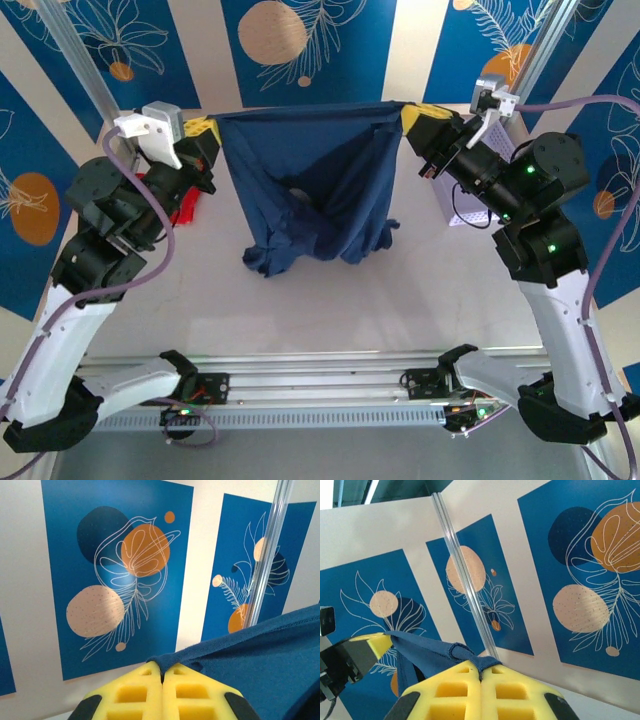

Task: Fold the inside-out t-shirt

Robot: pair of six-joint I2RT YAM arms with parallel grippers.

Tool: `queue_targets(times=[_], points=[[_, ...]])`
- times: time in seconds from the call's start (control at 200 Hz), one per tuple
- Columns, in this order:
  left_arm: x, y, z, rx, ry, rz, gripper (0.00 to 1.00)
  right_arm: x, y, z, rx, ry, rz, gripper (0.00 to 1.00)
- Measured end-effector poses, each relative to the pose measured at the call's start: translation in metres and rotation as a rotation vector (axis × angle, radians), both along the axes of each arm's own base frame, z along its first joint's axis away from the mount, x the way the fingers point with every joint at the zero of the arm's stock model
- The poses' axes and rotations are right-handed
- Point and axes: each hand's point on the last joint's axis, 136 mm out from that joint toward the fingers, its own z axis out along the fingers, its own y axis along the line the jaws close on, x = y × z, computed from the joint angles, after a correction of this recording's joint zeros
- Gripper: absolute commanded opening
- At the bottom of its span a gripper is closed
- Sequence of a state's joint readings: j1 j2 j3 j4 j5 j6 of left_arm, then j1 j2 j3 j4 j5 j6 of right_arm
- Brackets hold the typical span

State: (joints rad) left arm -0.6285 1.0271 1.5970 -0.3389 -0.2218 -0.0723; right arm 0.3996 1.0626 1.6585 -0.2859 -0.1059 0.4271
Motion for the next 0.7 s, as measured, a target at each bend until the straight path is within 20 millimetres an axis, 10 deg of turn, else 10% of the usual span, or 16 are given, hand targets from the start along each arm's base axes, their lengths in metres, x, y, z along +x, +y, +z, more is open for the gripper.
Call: queue_targets(times=[0.345,0.7], points=[[0.008,0.007,0.024,0.081,-0.023,0.077,0.00,-0.009,0.002,0.007,-0.022,-0.014,0.009,0.00],[0.120,0.003,-0.065,0.228,0.251,0.204,0.00,0.086,0.015,-0.066,-0.118,0.218,-0.102,0.00]])
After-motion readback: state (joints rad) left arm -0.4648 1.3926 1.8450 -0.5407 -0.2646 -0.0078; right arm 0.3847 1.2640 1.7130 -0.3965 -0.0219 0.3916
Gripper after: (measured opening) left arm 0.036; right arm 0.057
